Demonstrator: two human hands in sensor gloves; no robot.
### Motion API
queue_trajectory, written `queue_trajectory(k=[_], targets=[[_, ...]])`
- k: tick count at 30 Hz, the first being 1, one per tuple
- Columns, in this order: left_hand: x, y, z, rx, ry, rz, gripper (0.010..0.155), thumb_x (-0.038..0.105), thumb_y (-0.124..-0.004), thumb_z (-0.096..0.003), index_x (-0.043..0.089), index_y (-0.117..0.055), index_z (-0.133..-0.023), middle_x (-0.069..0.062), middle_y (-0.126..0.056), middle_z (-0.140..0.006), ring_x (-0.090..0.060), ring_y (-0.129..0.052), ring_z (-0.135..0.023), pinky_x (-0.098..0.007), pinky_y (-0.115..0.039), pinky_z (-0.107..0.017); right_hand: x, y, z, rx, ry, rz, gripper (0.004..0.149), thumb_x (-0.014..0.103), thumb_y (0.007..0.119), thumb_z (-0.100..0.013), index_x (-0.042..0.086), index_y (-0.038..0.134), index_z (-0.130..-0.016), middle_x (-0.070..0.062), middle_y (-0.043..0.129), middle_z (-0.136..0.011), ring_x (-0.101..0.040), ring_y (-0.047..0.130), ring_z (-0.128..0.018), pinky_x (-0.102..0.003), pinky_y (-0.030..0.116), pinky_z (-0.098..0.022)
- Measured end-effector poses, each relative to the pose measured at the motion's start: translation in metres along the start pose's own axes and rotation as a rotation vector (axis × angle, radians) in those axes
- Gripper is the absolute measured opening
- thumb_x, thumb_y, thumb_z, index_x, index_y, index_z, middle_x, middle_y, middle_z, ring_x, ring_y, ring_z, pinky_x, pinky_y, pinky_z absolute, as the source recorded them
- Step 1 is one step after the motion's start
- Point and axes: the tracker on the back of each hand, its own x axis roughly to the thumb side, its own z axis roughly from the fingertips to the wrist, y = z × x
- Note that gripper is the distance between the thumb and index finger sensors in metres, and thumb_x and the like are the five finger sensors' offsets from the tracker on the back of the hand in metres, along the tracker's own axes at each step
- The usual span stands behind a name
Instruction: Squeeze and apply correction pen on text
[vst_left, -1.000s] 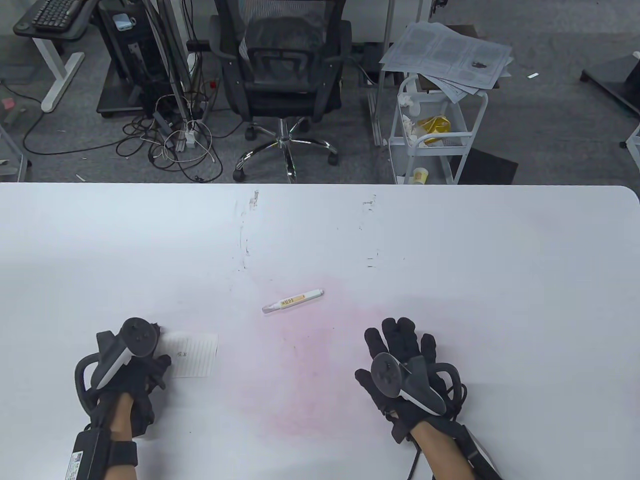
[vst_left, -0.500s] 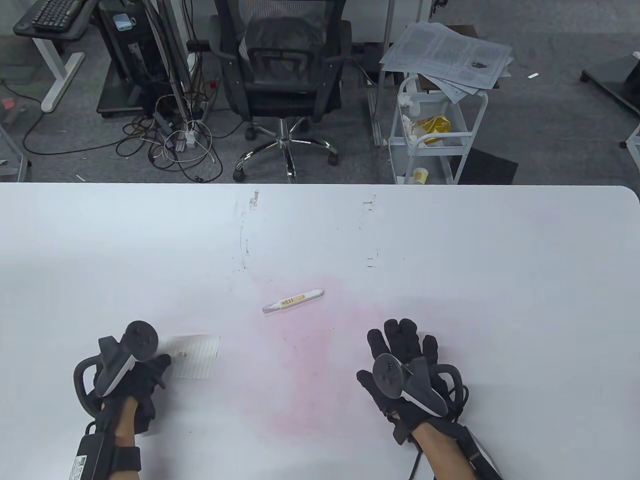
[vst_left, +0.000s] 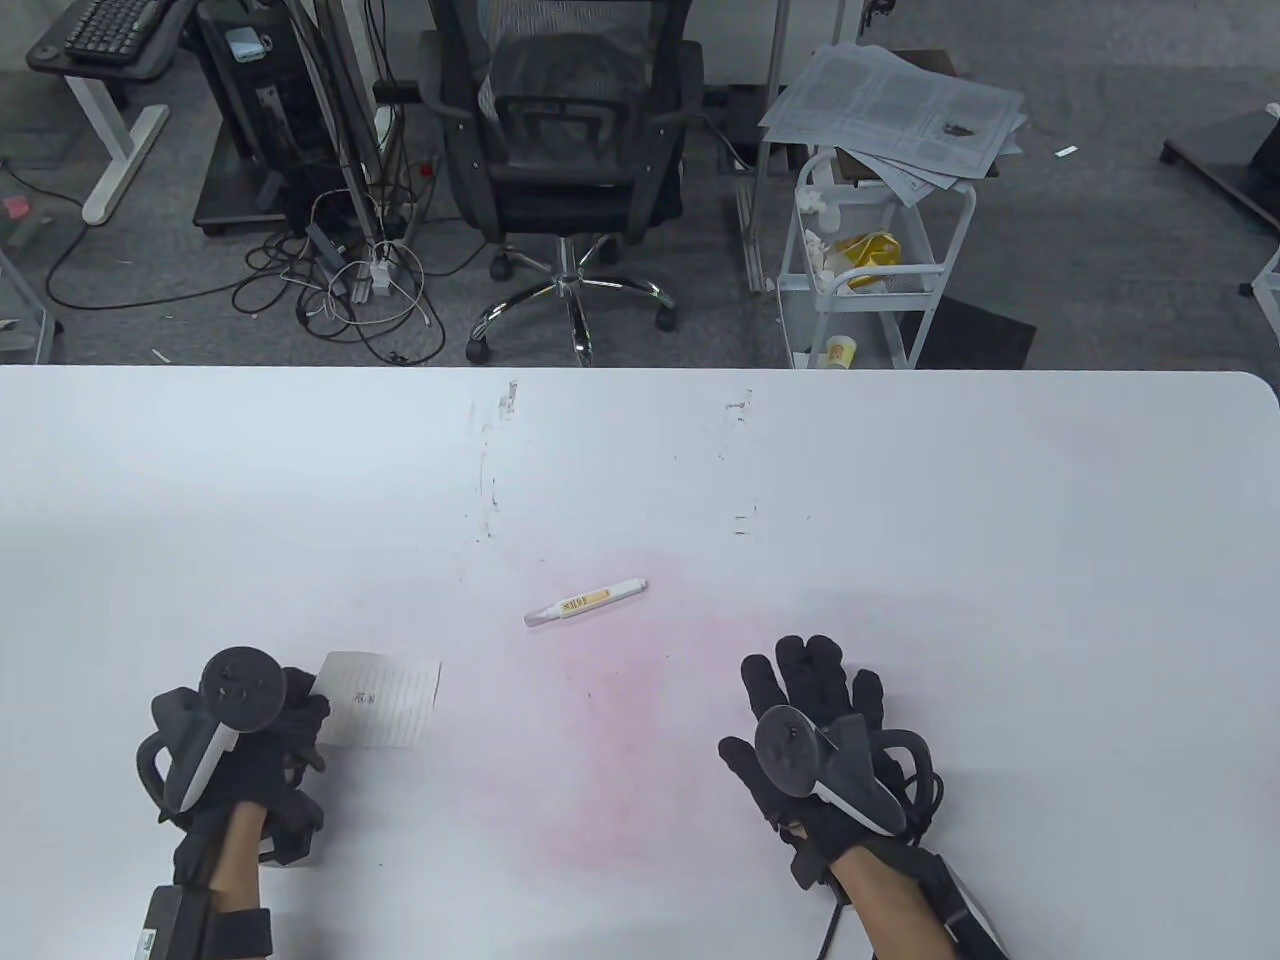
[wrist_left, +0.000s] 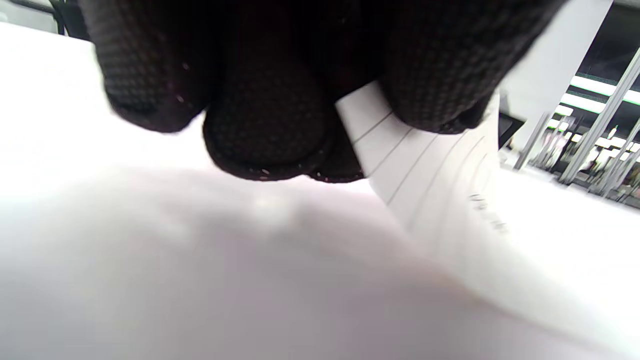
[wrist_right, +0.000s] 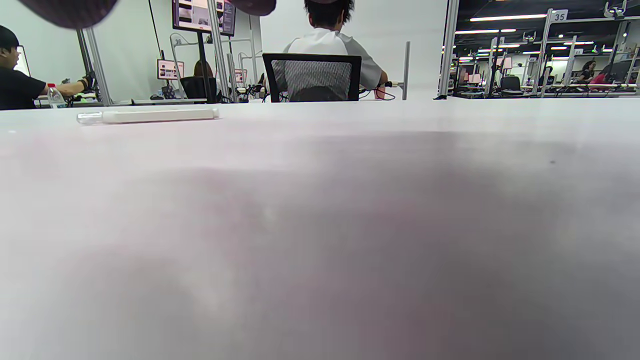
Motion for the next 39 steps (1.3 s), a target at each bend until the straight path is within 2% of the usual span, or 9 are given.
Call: queue_trajectory(k=[5, 11, 14, 19, 27, 35, 39], targets=[[0.033, 0.006, 0.014, 0.023, -0.114, 0.164, 0.035, 0.038, -0.088, -0.0362, 0.028, -0.091, -0.069, 0.000, -0.107, -0.050, -0.016, -0.108, -0.034, -0.034, -0.092, -0.032, -0.003, -0.004, 0.001, -0.017, 0.004, -0.019, 0.079, 0.071, 0.059, -0.041, 0.034, 0.033, -0.105, 0.000, 0.020, -0.111, -0.037, 0.018, -0.106, -0.069, 0.029, -0.069], [0.089, 0.007, 0.034, 0.023, -0.246, 0.327, 0.035, 0.038, -0.087, -0.0371, 0.026, -0.091, -0.070, 0.000, -0.108, -0.049, -0.016, -0.108, -0.032, -0.033, -0.093, -0.030, -0.008, -0.009, 0.003, -0.034, 0.014, -0.051, 0.079, 0.071, 0.059, -0.041, 0.035, 0.033, -0.105, 0.000, 0.020, -0.111, -0.037, 0.018, -0.106, -0.069, 0.029, -0.069], [0.115, 0.006, 0.041, 0.018, -0.273, 0.423, 0.036, 0.039, -0.087, -0.0374, 0.025, -0.091, -0.070, 0.001, -0.108, -0.049, -0.015, -0.108, -0.032, -0.032, -0.093, -0.029, -0.010, -0.011, 0.003, -0.039, 0.021, -0.064, 0.079, 0.071, 0.059, -0.041, 0.035, 0.032, -0.105, 0.000, 0.020, -0.111, -0.037, 0.018, -0.106, -0.069, 0.029, -0.069], [0.153, -0.005, 0.046, -0.057, -0.282, 0.529, 0.036, 0.039, -0.087, -0.0382, 0.024, -0.090, -0.071, 0.001, -0.108, -0.048, -0.015, -0.108, -0.031, -0.032, -0.093, -0.028, -0.016, -0.012, 0.003, -0.043, 0.032, -0.087, 0.079, 0.071, 0.059, -0.041, 0.035, 0.032, -0.105, 0.000, 0.020, -0.111, -0.037, 0.018, -0.106, -0.069, 0.029, -0.069], [0.183, -0.038, 0.049, -0.158, -0.261, 0.472, 0.036, 0.039, -0.088, -0.0377, 0.022, -0.091, -0.069, 0.001, -0.108, -0.046, -0.014, -0.108, -0.028, -0.031, -0.093, -0.026, -0.018, -0.013, 0.003, -0.036, 0.035, -0.095, 0.079, 0.071, 0.059, -0.041, 0.035, 0.032, -0.105, -0.001, 0.020, -0.111, -0.037, 0.018, -0.106, -0.069, 0.029, -0.069], [0.192, -0.088, 0.051, -0.279, -0.137, 0.327, 0.036, 0.040, -0.088, -0.0370, 0.020, -0.092, -0.068, 0.001, -0.109, -0.042, -0.013, -0.109, -0.024, -0.030, -0.094, -0.022, -0.017, -0.012, 0.004, -0.029, 0.033, -0.093, 0.079, 0.071, 0.059, -0.041, 0.035, 0.033, -0.105, -0.001, 0.020, -0.111, -0.037, 0.018, -0.106, -0.069, 0.029, -0.069], [0.194, -0.098, 0.051, -0.302, -0.091, 0.260, 0.037, 0.040, -0.088, -0.0370, 0.020, -0.092, -0.067, 0.002, -0.109, -0.041, -0.013, -0.109, -0.023, -0.030, -0.094, -0.021, -0.018, -0.013, 0.003, -0.028, 0.033, -0.101, 0.079, 0.071, 0.059, -0.041, 0.034, 0.033, -0.105, -0.001, 0.020, -0.111, -0.037, 0.018, -0.106, -0.069, 0.029, -0.069]])
